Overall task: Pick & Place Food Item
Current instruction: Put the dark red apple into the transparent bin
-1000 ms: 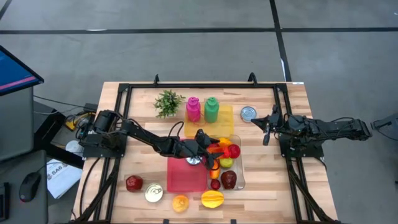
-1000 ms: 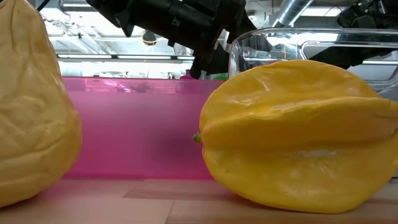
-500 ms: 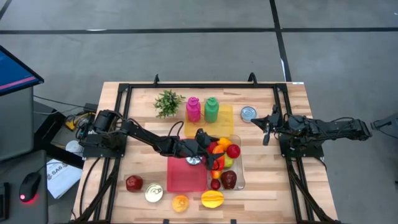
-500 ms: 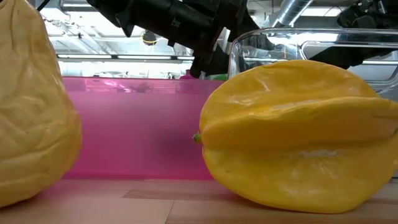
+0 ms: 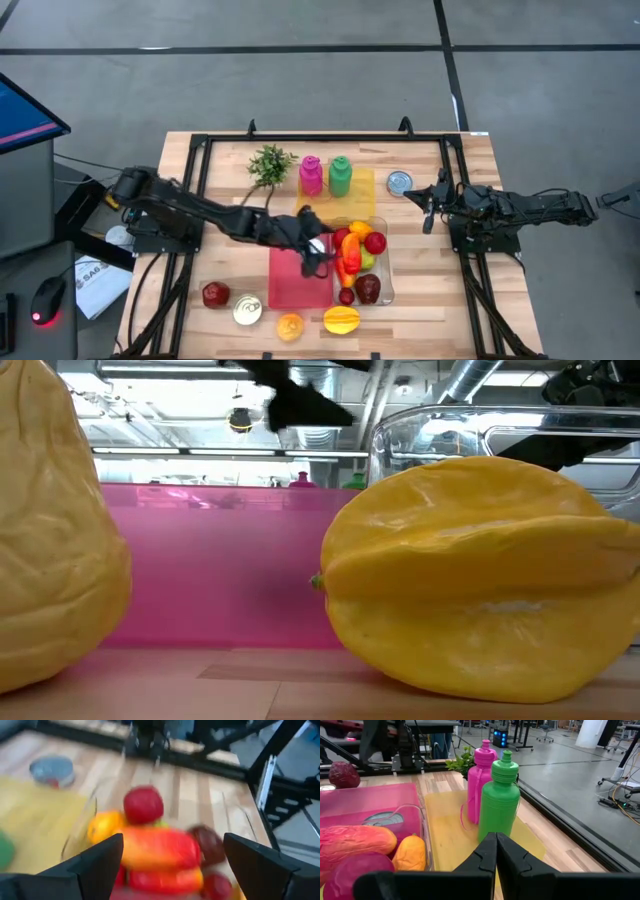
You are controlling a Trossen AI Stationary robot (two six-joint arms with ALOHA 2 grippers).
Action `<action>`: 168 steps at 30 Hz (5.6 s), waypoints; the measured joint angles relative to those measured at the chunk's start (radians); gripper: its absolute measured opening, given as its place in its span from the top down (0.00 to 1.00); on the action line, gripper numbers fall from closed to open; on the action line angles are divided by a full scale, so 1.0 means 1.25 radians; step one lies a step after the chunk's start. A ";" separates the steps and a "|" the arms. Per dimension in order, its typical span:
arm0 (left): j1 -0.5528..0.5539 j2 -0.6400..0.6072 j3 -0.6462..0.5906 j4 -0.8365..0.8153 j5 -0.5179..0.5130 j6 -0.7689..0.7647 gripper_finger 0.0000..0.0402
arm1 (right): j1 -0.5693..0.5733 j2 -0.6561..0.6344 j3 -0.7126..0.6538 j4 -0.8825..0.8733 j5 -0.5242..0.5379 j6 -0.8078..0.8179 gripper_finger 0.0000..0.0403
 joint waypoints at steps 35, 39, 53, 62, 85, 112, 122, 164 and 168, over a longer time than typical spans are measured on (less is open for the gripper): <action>-0.266 -0.390 -0.357 0.118 0.074 -0.370 0.22 | 0.000 0.000 0.000 0.001 0.000 0.028 0.99; -0.260 -0.396 -0.357 0.108 0.104 -0.396 0.22 | 0.000 0.000 0.000 0.001 0.000 0.028 0.99; -0.077 -0.530 -0.355 0.237 0.097 -0.149 0.22 | 0.000 0.000 0.000 0.039 0.000 0.023 0.99; -0.065 -0.432 -0.343 0.433 0.122 0.192 0.22 | 0.000 0.000 0.000 0.045 0.000 0.040 0.99; -0.260 -0.248 0.013 -0.852 0.106 -0.582 0.22 | 0.000 0.000 0.000 0.048 0.000 0.042 0.99; -0.505 -0.184 -0.130 -0.843 0.235 -1.107 0.22 | 0.000 0.000 0.000 0.048 0.000 0.042 0.99; -0.505 -0.105 -0.135 -0.770 0.237 -1.104 0.22 | 0.000 0.000 0.000 0.048 0.000 0.042 0.99; -0.490 -0.295 -0.137 -0.843 -0.521 -0.892 0.39 | 0.000 0.000 0.000 0.048 0.000 0.043 0.99; -0.447 -0.295 -0.137 -0.698 -0.579 -0.706 0.38 | 0.000 0.000 0.000 0.048 0.000 0.043 0.99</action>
